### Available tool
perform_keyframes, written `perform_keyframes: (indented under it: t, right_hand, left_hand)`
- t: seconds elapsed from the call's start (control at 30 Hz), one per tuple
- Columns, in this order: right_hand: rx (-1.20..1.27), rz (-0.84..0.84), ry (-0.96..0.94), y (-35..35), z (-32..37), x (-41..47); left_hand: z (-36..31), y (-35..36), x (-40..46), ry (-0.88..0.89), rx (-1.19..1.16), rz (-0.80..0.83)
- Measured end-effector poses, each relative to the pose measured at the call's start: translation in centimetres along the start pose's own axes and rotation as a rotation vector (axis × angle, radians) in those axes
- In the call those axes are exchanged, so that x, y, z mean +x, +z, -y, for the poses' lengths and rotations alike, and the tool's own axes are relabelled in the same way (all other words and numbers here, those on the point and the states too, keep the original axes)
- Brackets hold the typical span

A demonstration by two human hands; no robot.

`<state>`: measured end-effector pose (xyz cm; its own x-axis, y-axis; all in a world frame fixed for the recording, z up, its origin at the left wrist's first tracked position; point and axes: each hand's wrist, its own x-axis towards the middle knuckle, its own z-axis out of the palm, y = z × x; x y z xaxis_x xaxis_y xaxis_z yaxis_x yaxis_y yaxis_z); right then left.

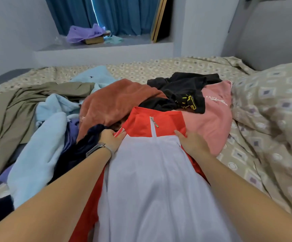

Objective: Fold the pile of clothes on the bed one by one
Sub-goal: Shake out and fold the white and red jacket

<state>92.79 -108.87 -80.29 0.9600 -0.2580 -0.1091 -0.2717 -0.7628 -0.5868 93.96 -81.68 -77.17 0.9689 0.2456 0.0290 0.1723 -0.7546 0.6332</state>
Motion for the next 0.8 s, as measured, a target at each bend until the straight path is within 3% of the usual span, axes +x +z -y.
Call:
perform_keyframes:
  t: [0.1, 0.23, 0.37, 0.47, 0.53, 0.7, 0.8]
  right_hand:
    - [-0.025, 0.05, 0.027, -0.2, 0.6, -0.7]
    - [0.058, 0.169, -0.061, -2.0, 1.2, -5.0]
    - [0.034, 0.18, -0.073, -5.6, 0.0, -10.8]
    - [-0.008, 0.105, 0.021, -8.7, -2.6, -15.5]
    - [-0.084, 0.139, 0.09, -10.0, -4.8, -19.3]
    - [-0.187, 0.245, 0.266, -9.4, -11.4, -30.2]
    - [-0.158, 0.183, 0.3, -7.9, -13.8, -35.4]
  left_hand:
    - [-0.3, -0.4, -1.5, 0.077, 0.358, 0.038]
    - [-0.7, -0.8, -6.1, 0.176, 0.504, 0.103]
    - [-1.2, -4.3, -9.5, 0.156, 0.235, 0.206]
    - [-1.4, -8.5, -14.5, 0.23, 0.03, 0.126]
    - [-1.2, -10.2, -19.7, 0.278, -0.028, 0.113]
    - [2.1, -10.1, -32.9, 0.226, 0.027, 0.357]
    - [5.0, -8.3, -37.2, 0.187, 0.162, 0.482]
